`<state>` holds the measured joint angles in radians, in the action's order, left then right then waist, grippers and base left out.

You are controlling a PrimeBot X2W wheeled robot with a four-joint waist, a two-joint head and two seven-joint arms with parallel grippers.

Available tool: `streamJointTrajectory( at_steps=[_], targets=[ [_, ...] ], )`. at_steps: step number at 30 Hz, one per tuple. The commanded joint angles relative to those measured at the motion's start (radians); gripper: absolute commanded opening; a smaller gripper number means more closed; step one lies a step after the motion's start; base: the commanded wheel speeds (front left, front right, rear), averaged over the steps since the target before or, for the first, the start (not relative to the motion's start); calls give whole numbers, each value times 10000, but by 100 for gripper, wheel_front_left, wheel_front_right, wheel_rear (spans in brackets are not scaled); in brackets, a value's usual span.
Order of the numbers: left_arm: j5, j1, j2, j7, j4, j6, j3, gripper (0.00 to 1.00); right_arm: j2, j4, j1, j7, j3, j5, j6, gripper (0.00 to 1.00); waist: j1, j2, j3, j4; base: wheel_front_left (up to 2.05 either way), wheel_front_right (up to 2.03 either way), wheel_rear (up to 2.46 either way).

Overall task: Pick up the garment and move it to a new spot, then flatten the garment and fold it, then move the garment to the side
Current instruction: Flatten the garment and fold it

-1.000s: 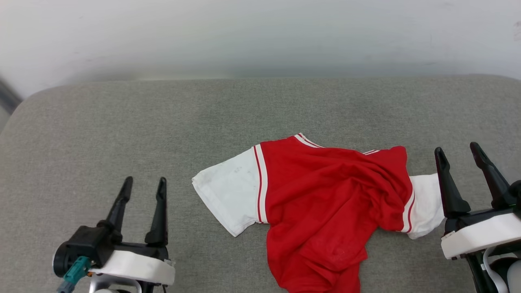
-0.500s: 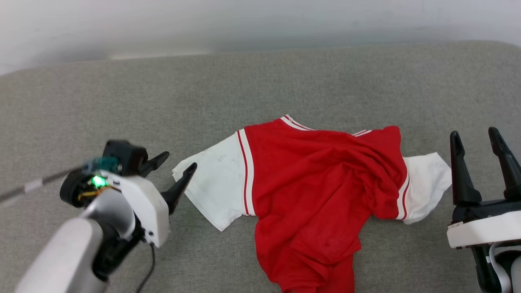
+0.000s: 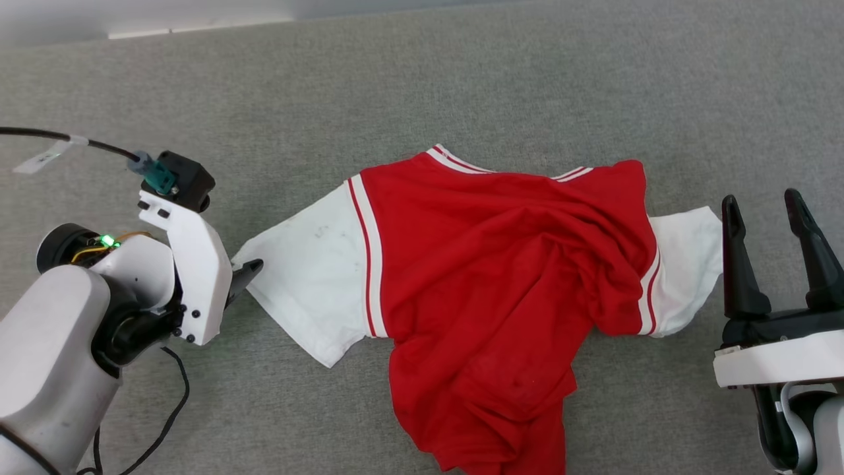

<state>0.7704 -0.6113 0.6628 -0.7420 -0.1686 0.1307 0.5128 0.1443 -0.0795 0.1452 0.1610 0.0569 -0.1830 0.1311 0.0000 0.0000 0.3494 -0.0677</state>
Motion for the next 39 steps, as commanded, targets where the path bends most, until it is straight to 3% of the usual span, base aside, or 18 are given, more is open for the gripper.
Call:
streamJointTrajectory(
  at_steps=[1, 7, 8, 9, 10, 18, 25, 34, 39],
  targets=[
    [-22, -173, 53, -63, -158, -14, 114, 100, -65, 66, 183, 77, -11, 87, -7, 100, 0, 0, 202, -120, 0, 0, 0],
    [73, -192, -163, -350, -942, -12, 784, 100, -105, 263, 255, 215, -70, 121, -7, 100, 0, 0, 436, -210, 0, 0, 0],
    [55, -95, -147, -481, -1014, -11, 1014, 90, -108, 290, 270, 235, -76, 128, -7, 100, 0, 0, 441, -221, 0, 0, 0],
    [54, 11, -138, -478, -1053, -8, 1188, 40, -104, 325, 279, 231, -83, 154, -7, 100, 0, 0, 433, -227, 0, 0, 0],
    [92, 78, -145, -395, -1068, 8, 1296, 0, -90, 366, 282, 219, -98, 186, -7, 100, 0, 0, 418, -229, 0, 0, 0],
    [209, 483, 30, 914, -1140, -35, 1057, 0, 209, 608, 126, -182, -197, 237, -7, 100, 0, 0, -159, -80, 0, 0, 0],
    [121, 1441, 466, 2510, -149, -528, 400, 0, 888, 897, -105, -1811, -517, 129, -7, 100, 0, 0, -1041, 236, 0, 0, 0],
    [27, 2827, 1257, 3421, 2601, -1252, -153, 0, 1824, 752, 111, -5728, -67, -422, -7, 100, 0, 0, -1523, 930, 0, 0, 0],
    [-143, 3031, 1338, 3582, 3916, -1488, -189, 0, 2830, 809, 807, -8161, -425, -864, -7, 100, 0, 0, -1303, 1298, 0, 0, 0]
  ],
)
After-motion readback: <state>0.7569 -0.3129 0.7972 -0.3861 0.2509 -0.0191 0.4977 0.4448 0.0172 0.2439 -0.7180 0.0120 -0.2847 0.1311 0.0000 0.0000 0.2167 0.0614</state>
